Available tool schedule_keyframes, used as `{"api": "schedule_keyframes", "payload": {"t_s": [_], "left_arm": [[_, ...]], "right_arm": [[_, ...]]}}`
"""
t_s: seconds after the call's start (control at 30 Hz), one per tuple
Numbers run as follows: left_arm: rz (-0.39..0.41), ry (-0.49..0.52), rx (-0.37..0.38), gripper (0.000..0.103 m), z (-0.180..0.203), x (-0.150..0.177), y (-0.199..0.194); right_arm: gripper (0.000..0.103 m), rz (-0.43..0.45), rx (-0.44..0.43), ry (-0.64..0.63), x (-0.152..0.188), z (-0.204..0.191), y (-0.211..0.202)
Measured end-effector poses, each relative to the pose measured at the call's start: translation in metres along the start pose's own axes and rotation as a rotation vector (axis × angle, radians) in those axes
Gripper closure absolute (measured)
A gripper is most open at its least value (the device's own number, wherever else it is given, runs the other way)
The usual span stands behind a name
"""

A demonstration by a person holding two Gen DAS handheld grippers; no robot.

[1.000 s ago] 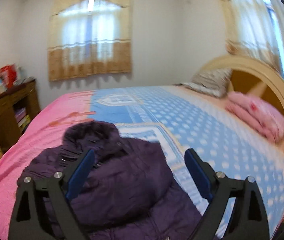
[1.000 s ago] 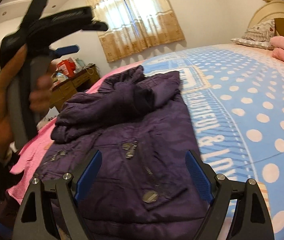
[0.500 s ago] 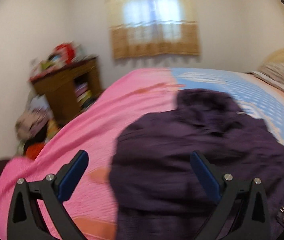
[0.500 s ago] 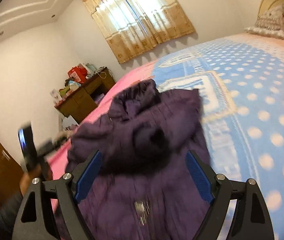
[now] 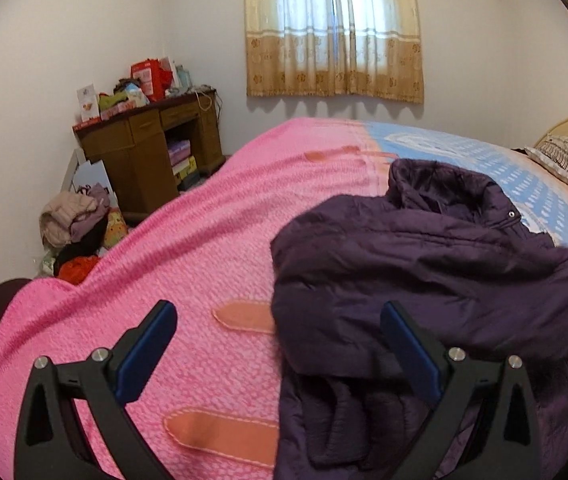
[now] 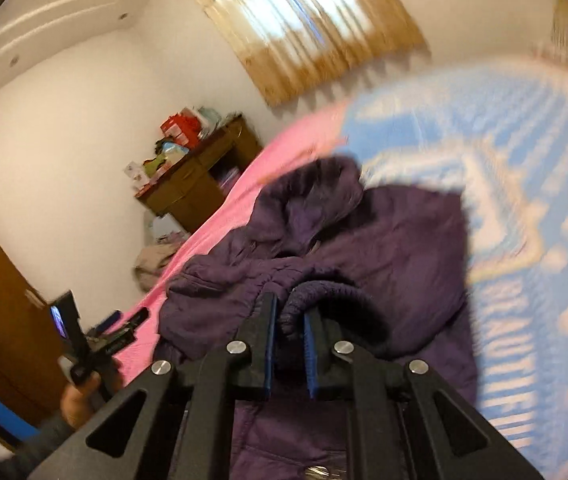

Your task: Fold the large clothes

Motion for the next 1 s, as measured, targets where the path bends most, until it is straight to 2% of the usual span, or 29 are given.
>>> {"api": "schedule_keyframes", "payload": {"t_s": [0.07,0.17,0.2,0.23,0.27,0.3,0.37,0.5,0.63,0.7,0.77,0.87,1.0], "left_arm": [[-0.011,0.011,-0.012,0.0,0.0,0.001,0.007],[-0.044,0.021,-0.025,0.0,0.005,0.007,0.013],[-0.049,0.018,-0.022,0.0,0.005,0.009,0.013],[-0.052,0.018,-0.017,0.0,0.007,0.01,0.012],[-0.049,0.023,-0.011,0.0,0.008,0.009,0.01],[-0.039,0.027,-0.008,0.0,0.009,0.008,0.007],[-0.008,0.033,-0.015,0.0,0.013,-0.001,0.002],[0.028,0.016,0.007,0.0,0.033,-0.027,0.0],[0.041,0.035,0.072,0.0,0.07,-0.045,0.013],[0.029,0.062,0.051,0.0,0.084,-0.045,0.029],[-0.026,0.079,0.055,0.0,0.093,-0.037,0.051],[-0.122,0.134,0.036,0.0,0.101,-0.016,0.078],[-0.118,0.171,0.022,0.0,0.104,0.0,0.082]], "right_arm": [[0.092,-0.018,0.085,-0.026,0.007,0.007,0.001],[0.087,-0.127,0.213,0.025,0.03,0.042,0.026],[0.081,-0.154,0.237,0.026,0.037,0.05,0.031],[0.059,-0.151,0.276,0.019,0.041,0.052,0.03],[0.043,-0.133,0.318,0.011,0.042,0.052,0.026],[0.041,-0.096,0.364,0.006,0.041,0.049,0.017],[0.041,-0.023,0.398,-0.018,0.031,0.034,0.002],[0.041,0.049,0.32,-0.13,0.009,-0.023,0.001],[0.041,-0.008,0.205,-0.13,0.013,-0.044,0.049],[0.041,-0.053,0.211,-0.117,0.023,-0.038,0.078],[0.041,-0.105,0.229,-0.09,0.033,-0.021,0.1],[0.041,-0.138,0.229,-0.082,0.046,0.0,0.111],[0.041,-0.18,0.206,-0.087,0.057,0.01,0.12]]}}
Point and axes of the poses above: each gripper's, at about its wrist camera, not at the fingertips, and y roughly the way its jaws point, z to its right, x to its underside, the point moved 2 cm from there along y, roughly the way its jaws point, and after that the axes turned 4 degrees about -x, right-handed, at the moved point
